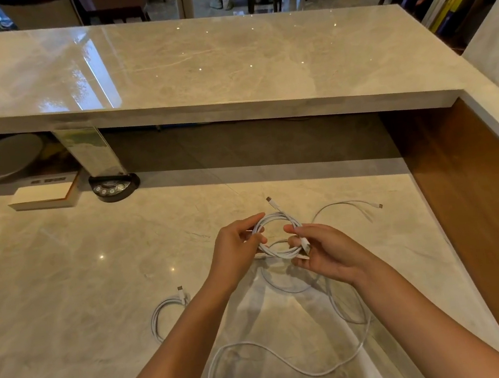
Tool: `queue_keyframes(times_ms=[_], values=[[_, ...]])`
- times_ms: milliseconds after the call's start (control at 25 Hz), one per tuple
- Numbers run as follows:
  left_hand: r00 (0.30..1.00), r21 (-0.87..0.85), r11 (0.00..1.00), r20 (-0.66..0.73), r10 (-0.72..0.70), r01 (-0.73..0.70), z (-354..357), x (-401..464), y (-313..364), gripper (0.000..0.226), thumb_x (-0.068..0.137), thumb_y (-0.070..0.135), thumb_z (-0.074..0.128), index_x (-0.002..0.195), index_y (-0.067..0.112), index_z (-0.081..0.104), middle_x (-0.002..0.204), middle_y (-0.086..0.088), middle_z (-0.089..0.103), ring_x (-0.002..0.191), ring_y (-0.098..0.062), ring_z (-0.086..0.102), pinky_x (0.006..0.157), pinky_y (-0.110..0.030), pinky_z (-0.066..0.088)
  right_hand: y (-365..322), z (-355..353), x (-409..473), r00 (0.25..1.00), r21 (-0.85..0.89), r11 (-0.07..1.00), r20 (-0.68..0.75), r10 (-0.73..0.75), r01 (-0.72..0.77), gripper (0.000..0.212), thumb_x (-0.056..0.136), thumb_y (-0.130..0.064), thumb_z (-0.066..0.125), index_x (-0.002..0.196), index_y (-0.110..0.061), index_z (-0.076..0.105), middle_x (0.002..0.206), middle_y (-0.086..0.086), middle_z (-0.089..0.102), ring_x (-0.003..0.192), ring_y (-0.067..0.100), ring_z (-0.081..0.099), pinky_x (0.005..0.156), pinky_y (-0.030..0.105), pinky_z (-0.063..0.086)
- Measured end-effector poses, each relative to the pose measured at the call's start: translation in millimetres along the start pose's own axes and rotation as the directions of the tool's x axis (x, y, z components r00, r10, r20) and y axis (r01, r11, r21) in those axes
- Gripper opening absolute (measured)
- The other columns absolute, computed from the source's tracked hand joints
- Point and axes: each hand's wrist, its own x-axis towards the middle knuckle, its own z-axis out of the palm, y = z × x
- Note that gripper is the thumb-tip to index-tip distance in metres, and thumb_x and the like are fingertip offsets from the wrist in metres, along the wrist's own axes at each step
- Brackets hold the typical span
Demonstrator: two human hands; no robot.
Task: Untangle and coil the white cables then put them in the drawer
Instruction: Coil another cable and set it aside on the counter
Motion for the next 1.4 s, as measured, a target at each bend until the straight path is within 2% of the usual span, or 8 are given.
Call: queue_keyframes(times_ms=[160, 360, 440, 600, 800, 880, 1240, 1400], values=[[1.000, -0.012, 1.000, -0.003, -0.010, 0.010, 6.6, -4.0, -6.0, 0.042, 0.084, -0.005, 0.053, 0.119, 0.016, 0.062, 0.108, -0.008, 0.069, 0.086, -0.020, 0.069, 0.085, -0.040, 0.056, 2.0, 1.5, -2.4, 0.991, -0.456, 0.890, -0.113, -0.075, 0.015, 0.016, 0.086, -0.001, 0.055, 0.081, -0.014, 0.061, 0.070, 0.003, 0.057, 0.064, 0.013, 0.055, 0.063, 0.027, 0.049], [1.000, 0.030, 1.000, 0.022, 0.002, -0.003, 4.5, -3.4, -5.0, 0.043, 0.080, -0.002, 0.061, 0.119, 0.017, 0.063, 0.107, -0.003, 0.070, 0.091, -0.015, 0.067, 0.084, -0.034, 0.056, -8.1, 0.7, 1.6, 0.840, -0.941, 0.333, -0.134, -0.525, 0.058, 0.013, 0.078, -0.022, 0.071, 0.090, -0.018, 0.068, 0.067, 0.000, 0.066, 0.060, 0.011, 0.060, 0.059, 0.023, 0.047], [0.998, 0.077, 0.995, 0.007, 0.062, -0.063, 2.0, -5.1, -5.9, 0.035, 0.079, 0.001, 0.063, 0.110, 0.017, 0.066, 0.095, 0.002, 0.071, 0.083, -0.009, 0.067, 0.079, -0.027, 0.056, -11.5, 0.8, -0.4, 0.831, -0.967, 0.241, -0.070, -0.552, 0.078, 0.012, 0.080, -0.021, 0.069, 0.090, -0.016, 0.072, 0.063, 0.000, 0.065, 0.053, 0.005, 0.057, 0.052, 0.017, 0.042], [0.984, 0.276, 0.945, 0.059, 0.167, -0.177, -2.5, -7.8, -6.2, 0.030, 0.084, 0.004, 0.061, 0.114, 0.011, 0.066, 0.097, 0.007, 0.064, 0.082, -0.001, 0.059, 0.072, 0.001, 0.042, -16.0, -1.9, -2.9, 0.887, -0.913, 0.398, -0.111, -0.448, 0.087, 0.005, 0.082, -0.012, 0.068, 0.082, -0.009, 0.073, 0.063, 0.008, 0.068, 0.047, 0.007, 0.059, 0.048, 0.014, 0.048], [0.994, 0.124, 0.987, -0.033, 0.108, -0.103, -24.7, -14.9, -7.9, 0.034, 0.082, 0.006, 0.066, 0.116, 0.015, 0.065, 0.103, -0.001, 0.071, 0.086, -0.008, 0.067, 0.081, -0.028, 0.056, -14.2, 15.1, 1.1, 0.940, -0.721, 0.683, -0.143, -0.310, 0.116, 0.015, 0.078, -0.003, 0.071, 0.092, -0.007, 0.067, 0.074, 0.016, 0.070, 0.051, 0.017, 0.061, 0.054, 0.020, 0.055], [0.988, 0.102, 0.991, -0.114, 0.102, -0.090, -45.2, -21.3, -9.2, 0.037, 0.080, 0.008, 0.068, 0.116, 0.019, 0.064, 0.108, 0.002, 0.068, 0.092, -0.006, 0.065, 0.084, -0.023, 0.054, -8.2, 33.2, 4.4, 0.957, -0.656, 0.742, -0.104, -0.270, 0.138, 0.012, 0.079, -0.001, 0.069, 0.084, -0.012, 0.067, 0.074, 0.014, 0.069, 0.048, 0.012, 0.060, 0.052, 0.017, 0.054], [0.970, 0.291, 0.952, -0.243, -0.022, 0.095, -149.5, -80.7, -56.8, 0.042, 0.077, 0.001, 0.069, 0.114, 0.022, 0.065, 0.113, 0.005, 0.063, 0.102, -0.001, 0.058, 0.086, -0.009, 0.042, 68.1, 126.0, 44.2, 0.986, -0.667, 0.731, 0.034, -0.162, 0.142, 0.013, 0.075, -0.002, 0.071, 0.078, -0.013, 0.065, 0.058, 0.008, 0.063, 0.043, 0.015, 0.059, 0.055, 0.030, 0.057], [0.949, 0.315, 0.935, -0.308, -0.061, 0.162, -149.1, -92.7, -90.3, 0.042, 0.076, -0.003, 0.066, 0.113, 0.017, 0.066, 0.111, 0.003, 0.062, 0.095, 0.002, 0.054, 0.076, 0.005, 0.034, 99.9, 132.3, 59.6, 0.995, -0.718, 0.693, -0.003, -0.103, 0.070, 0.010, 0.077, -0.001, 0.069, 0.081, -0.009, 0.065, 0.057, 0.007, 0.061, 0.037, 0.010, 0.056, 0.043, 0.020, 0.048]])
